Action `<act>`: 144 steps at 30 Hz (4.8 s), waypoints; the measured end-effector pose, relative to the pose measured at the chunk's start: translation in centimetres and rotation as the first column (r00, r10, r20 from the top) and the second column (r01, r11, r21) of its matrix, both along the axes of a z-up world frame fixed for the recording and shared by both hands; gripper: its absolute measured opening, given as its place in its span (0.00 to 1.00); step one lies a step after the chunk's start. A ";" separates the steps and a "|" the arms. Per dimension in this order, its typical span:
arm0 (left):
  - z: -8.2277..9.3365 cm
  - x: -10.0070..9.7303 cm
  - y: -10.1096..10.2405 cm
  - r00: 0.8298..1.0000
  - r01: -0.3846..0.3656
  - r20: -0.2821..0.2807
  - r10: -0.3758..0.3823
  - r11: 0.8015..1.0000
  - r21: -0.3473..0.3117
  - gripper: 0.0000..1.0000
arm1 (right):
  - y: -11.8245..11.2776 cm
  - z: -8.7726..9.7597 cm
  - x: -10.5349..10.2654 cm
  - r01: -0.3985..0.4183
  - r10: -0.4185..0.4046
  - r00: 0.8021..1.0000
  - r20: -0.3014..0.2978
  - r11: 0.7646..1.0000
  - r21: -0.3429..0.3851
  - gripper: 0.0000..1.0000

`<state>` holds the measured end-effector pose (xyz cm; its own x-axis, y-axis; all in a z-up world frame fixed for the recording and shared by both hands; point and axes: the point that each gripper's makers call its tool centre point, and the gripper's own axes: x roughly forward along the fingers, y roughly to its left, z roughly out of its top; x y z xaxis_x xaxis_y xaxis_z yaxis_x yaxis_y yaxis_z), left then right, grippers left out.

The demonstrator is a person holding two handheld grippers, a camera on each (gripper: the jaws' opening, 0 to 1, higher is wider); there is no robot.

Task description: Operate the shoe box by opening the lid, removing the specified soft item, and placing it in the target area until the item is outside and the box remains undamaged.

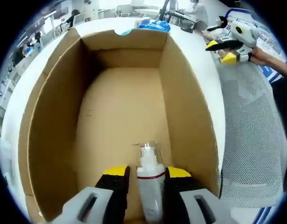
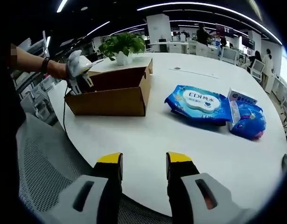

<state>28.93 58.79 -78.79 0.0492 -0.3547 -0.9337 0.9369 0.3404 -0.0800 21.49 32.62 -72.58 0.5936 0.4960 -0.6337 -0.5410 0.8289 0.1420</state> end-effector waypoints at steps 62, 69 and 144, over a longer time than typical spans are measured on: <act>14.0 2.0 -7.6 0.933 -0.329 -0.021 0.358 0.830 -0.450 0.23 | 0.4 1.0 0.1 0.002 -0.004 0.999 0.032 0.999 0.049 0.30; 13.6 0.7 -9.7 0.961 -0.220 0.060 0.271 0.876 -0.430 0.23 | 0.7 1.1 0.1 0.014 -0.014 1.000 -0.004 0.993 0.117 0.30; 8.4 -9.9 -17.3 0.936 0.283 0.291 -0.199 0.916 -0.284 0.21 | 10.0 3.6 -1.6 0.018 0.146 0.903 -0.404 0.926 0.376 0.21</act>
